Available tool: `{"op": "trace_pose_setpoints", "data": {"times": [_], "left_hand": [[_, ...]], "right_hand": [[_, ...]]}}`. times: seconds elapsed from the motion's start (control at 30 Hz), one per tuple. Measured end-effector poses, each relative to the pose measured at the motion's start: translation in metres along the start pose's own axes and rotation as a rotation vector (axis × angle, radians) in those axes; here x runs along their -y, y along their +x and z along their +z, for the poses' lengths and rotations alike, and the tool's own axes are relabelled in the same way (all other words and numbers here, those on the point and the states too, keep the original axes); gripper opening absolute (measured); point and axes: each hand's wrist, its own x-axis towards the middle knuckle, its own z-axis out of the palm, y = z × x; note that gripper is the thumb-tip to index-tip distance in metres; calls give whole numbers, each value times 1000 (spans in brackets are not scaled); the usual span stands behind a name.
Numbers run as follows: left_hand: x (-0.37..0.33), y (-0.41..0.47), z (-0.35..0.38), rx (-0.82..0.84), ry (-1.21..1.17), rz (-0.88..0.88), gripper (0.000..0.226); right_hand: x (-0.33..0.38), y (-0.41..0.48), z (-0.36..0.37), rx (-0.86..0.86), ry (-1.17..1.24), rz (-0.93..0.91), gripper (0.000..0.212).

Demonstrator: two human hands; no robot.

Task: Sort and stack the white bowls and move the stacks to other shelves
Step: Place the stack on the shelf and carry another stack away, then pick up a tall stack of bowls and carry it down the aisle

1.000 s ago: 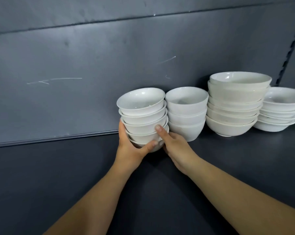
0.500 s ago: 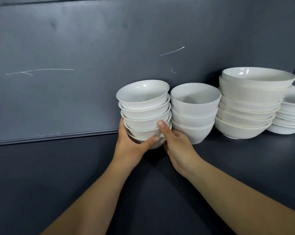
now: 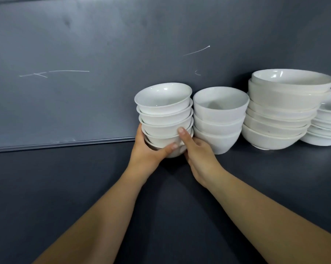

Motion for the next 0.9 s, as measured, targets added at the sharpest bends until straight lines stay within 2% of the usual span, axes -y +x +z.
{"op": "trace_pose_setpoints", "data": {"times": [0.07,0.2,0.27,0.37,0.47,0.6,0.8,0.9], "left_hand": [[-3,-3,2,-1,24,-1,84],[-12,-23,11,-104,154,11,61],[-20,-43,10,-143,221,-43,48],[-31,-83,-2,-184,263,-157,39],[-49,-131,-25,-235,325,-111,16],[-74,-217,-56,-385,405,-61,22],[-105,-334,-114,-650,675,-105,8],[-119,-390,-140,-770,814,-128,26]], "right_hand": [[1,-1,0,1,-20,5,88],[2,-12,-5,-49,-151,-28,66],[6,-27,-11,-63,-246,-95,40],[14,-54,-19,-26,-390,-183,30],[19,-88,-16,68,-492,-283,30],[19,-144,8,290,-599,-503,27],[-21,-219,74,642,-680,-847,23],[-41,-259,115,786,-658,-966,31]]}}
